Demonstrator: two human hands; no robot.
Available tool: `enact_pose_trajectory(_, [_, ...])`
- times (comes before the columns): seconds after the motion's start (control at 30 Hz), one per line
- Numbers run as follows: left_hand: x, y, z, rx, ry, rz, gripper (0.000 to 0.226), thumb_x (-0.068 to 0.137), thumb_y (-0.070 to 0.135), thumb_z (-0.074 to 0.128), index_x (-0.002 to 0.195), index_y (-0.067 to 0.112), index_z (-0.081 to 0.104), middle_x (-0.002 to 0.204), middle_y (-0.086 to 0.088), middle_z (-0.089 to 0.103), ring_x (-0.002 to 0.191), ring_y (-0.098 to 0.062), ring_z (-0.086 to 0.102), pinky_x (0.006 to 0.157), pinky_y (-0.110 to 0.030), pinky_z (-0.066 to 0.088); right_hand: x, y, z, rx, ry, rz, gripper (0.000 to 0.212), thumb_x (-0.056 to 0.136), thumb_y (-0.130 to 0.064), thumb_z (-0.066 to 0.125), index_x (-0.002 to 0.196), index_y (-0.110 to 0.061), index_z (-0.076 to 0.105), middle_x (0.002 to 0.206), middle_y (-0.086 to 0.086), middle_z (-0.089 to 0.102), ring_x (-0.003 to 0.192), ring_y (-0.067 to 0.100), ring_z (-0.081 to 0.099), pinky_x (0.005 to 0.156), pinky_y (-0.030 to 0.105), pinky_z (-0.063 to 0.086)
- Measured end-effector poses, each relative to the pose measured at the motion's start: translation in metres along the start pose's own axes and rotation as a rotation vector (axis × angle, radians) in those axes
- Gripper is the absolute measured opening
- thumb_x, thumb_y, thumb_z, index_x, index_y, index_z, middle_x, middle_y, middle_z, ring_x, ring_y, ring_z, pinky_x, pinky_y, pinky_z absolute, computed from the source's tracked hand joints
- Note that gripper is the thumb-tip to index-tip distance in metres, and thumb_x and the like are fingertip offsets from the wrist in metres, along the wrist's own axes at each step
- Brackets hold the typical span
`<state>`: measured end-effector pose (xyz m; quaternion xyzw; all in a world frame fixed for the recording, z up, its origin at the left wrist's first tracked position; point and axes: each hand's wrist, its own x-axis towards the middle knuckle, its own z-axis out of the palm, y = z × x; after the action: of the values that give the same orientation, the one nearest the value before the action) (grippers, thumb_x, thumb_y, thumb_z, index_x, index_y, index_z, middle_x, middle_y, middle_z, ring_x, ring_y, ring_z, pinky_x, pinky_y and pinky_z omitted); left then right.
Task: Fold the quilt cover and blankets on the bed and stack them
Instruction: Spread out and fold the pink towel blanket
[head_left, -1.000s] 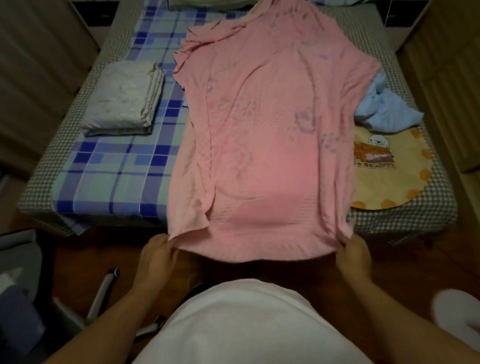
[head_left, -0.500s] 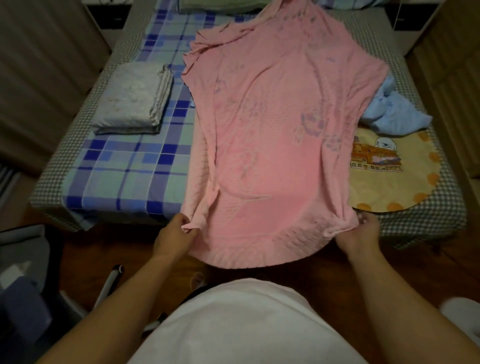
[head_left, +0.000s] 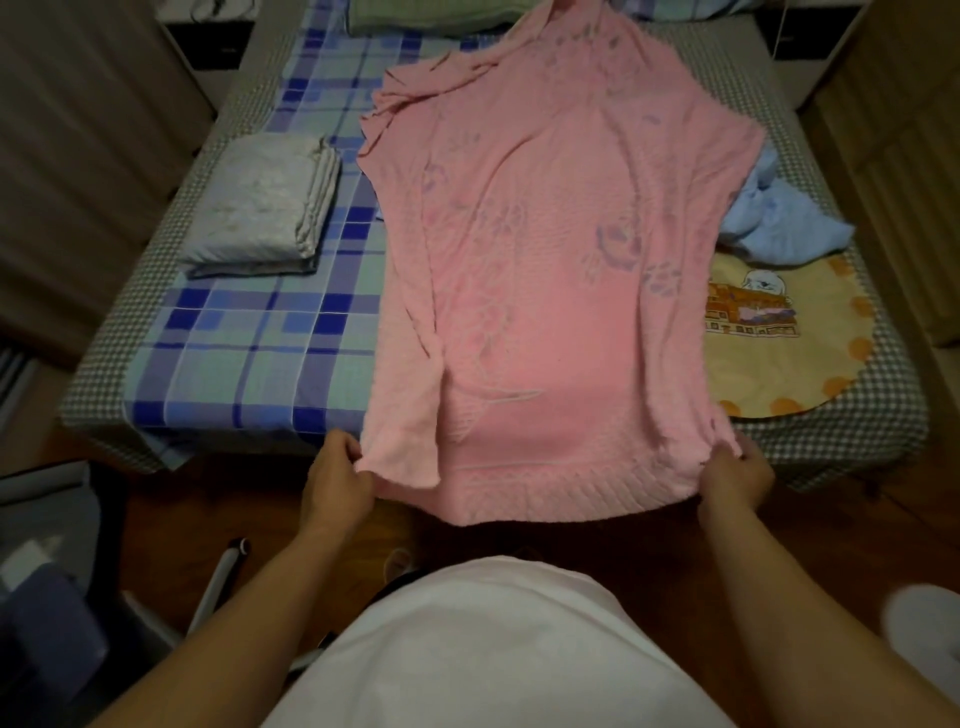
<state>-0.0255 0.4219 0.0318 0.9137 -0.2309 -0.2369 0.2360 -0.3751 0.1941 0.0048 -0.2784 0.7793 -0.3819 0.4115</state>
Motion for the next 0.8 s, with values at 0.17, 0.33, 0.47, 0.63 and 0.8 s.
enact_pose_trajectory(0.17, [0.007, -0.013, 0.010, 0.235, -0.046, 0.020, 0.019, 0.099, 0.050, 0.045, 0.109, 0.035, 0.052, 0.105, 0.004, 0.058, 0.080, -0.011, 0.055, 0.058, -0.026, 0.040, -0.014, -0.007, 0.007, -0.024, 0.013, -0.171, 0.028, 0.099, -0.020, 0.055, 0.123, -0.013, 0.069, 0.124, 0.008, 0.067, 0.116, 0.024, 0.060, 0.093, 0.025, 0.044])
enact_pose_trajectory(0.33, [0.014, -0.002, -0.004, 0.423, -0.074, 0.055, 0.037, 0.102, 0.037, 0.039, 0.138, 0.033, 0.046, 0.127, -0.003, 0.054, 0.108, -0.024, 0.058, 0.084, -0.040, 0.054, -0.009, -0.015, 0.017, 0.273, -0.110, 0.018, 0.071, 0.085, 0.013, 0.052, 0.144, -0.024, 0.048, 0.137, 0.001, 0.054, 0.117, 0.015, 0.057, 0.100, 0.030, 0.047])
enact_pose_trajectory(0.47, [0.017, 0.007, -0.005, 0.497, -0.049, 0.120, 0.039, 0.101, 0.042, 0.042, 0.138, 0.029, 0.045, 0.124, -0.004, 0.058, 0.106, -0.023, 0.062, 0.081, -0.039, 0.052, -0.004, -0.012, 0.019, 0.379, -0.150, 0.120, 0.048, 0.086, 0.003, 0.057, 0.124, -0.024, 0.066, 0.118, 0.005, 0.068, 0.106, 0.023, 0.067, 0.089, 0.037, 0.058])
enact_pose_trajectory(0.63, [0.010, 0.004, 0.001, 0.449, -0.069, 0.115, 0.032, 0.096, 0.040, 0.057, 0.125, 0.033, 0.044, 0.116, 0.002, 0.062, 0.099, -0.019, 0.065, 0.072, -0.034, 0.050, -0.010, -0.017, 0.018, 0.416, -0.119, 0.128, 0.006, 0.094, -0.019, 0.066, 0.098, -0.020, 0.069, 0.083, -0.005, 0.066, 0.073, 0.006, 0.064, 0.056, 0.014, 0.049])
enact_pose_trajectory(0.8, [0.005, 0.001, 0.000, 0.433, -0.040, 0.126, 0.017, 0.100, 0.044, 0.047, 0.114, 0.036, 0.042, 0.103, 0.003, 0.060, 0.092, -0.022, 0.065, 0.072, -0.038, 0.055, -0.004, -0.025, 0.016, 0.594, -0.206, 0.260, 0.061, 0.088, 0.000, 0.066, 0.140, -0.027, 0.049, 0.123, 0.001, 0.065, 0.105, 0.020, 0.065, 0.060, 0.024, 0.055])
